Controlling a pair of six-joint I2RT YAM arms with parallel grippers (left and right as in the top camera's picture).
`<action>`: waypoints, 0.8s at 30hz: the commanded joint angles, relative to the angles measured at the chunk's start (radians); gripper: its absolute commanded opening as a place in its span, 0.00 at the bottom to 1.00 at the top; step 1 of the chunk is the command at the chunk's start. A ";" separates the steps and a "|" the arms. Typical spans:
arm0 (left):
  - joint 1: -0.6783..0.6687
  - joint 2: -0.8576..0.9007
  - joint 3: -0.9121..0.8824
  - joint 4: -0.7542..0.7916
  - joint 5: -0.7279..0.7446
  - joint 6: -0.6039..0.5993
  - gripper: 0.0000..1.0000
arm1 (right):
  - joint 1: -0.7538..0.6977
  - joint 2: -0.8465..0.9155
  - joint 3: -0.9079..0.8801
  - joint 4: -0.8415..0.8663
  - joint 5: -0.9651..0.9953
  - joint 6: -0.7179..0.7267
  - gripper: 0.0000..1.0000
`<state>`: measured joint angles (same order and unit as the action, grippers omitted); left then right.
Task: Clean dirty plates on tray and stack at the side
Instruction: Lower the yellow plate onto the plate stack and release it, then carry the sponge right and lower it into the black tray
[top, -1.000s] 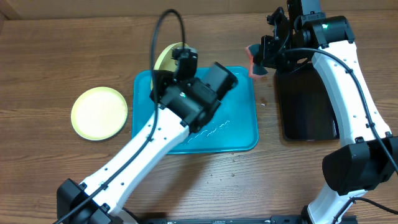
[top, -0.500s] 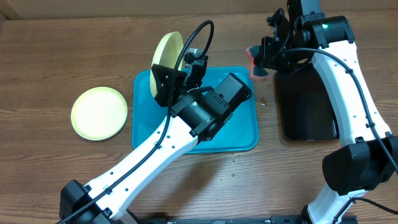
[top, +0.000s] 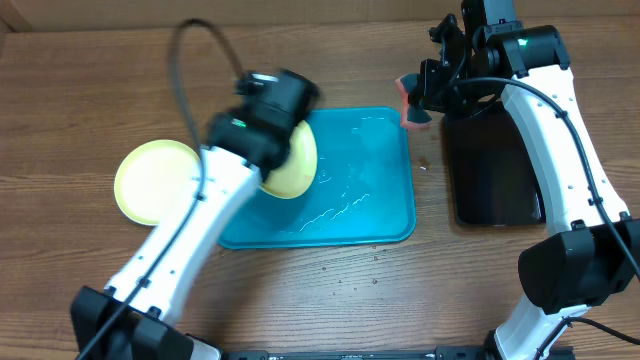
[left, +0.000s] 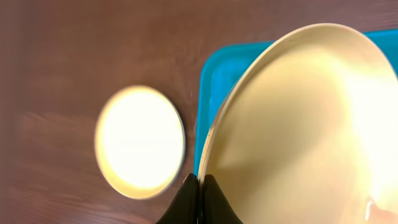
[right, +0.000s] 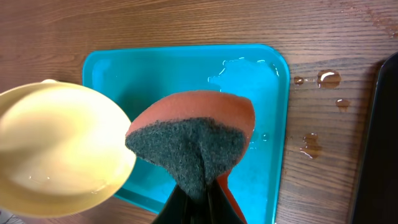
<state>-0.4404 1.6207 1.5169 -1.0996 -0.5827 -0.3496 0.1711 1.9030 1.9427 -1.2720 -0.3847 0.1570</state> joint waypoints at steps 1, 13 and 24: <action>0.199 -0.017 -0.003 0.001 0.380 0.078 0.04 | 0.003 -0.002 0.003 0.006 0.002 -0.002 0.04; 0.823 0.053 -0.114 0.160 0.694 0.129 0.04 | 0.003 -0.002 0.003 0.006 0.003 -0.002 0.04; 1.030 0.163 -0.276 0.349 0.736 0.130 0.04 | 0.003 -0.002 0.003 0.007 0.010 -0.002 0.04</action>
<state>0.5892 1.7580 1.2602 -0.7761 0.1173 -0.2329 0.1711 1.9030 1.9427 -1.2716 -0.3813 0.1574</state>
